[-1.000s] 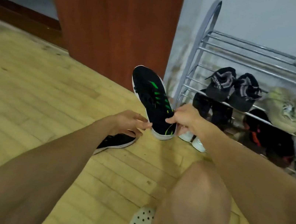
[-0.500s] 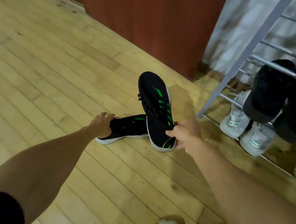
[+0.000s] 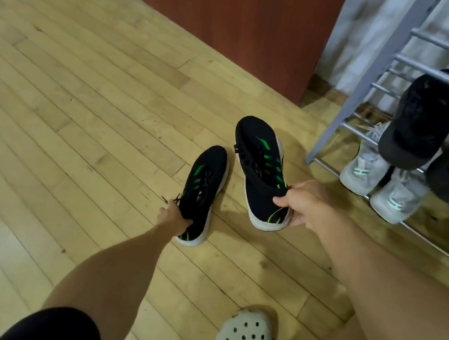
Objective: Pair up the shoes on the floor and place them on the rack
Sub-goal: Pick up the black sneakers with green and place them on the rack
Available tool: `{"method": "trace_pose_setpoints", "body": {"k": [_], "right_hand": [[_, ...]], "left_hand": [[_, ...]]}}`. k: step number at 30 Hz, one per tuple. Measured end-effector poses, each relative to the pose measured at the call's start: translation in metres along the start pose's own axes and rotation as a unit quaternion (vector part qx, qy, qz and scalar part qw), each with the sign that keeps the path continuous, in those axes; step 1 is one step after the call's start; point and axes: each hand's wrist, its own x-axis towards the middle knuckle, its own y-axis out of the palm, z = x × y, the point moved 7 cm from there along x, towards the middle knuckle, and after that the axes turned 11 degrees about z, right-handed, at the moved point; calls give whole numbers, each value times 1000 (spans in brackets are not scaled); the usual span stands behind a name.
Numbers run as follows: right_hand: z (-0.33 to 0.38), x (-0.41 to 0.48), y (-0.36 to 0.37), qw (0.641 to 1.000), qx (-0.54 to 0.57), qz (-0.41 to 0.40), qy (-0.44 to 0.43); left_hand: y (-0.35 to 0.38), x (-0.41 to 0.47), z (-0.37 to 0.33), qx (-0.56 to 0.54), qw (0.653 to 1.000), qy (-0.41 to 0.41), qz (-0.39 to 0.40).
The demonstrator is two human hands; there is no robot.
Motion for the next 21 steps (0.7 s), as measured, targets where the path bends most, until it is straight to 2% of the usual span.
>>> {"method": "trace_pose_setpoints", "body": {"k": [2,4,7,9,13,21], "right_hand": [[0,-6,0,1000,-14,-1,-3],[2,-13,1,1000,-26,-2,-6],[3,-28,4,999,-44,7,-10],[6,-43,5,998,-54,6,-17],[18,-83,-3,996,-66,-33,-48],[67,-199,-39,975,-97,-111,-165]], "left_hand": [[8,-5,0,-92,996,-7,9],[20,-10,-1,-185,981,-10,51],[39,-32,-10,-357,922,-23,148],[43,-49,-16,-420,888,-25,186],[26,-88,-26,-480,855,12,193],[-63,-193,-64,-502,835,179,139]]}}
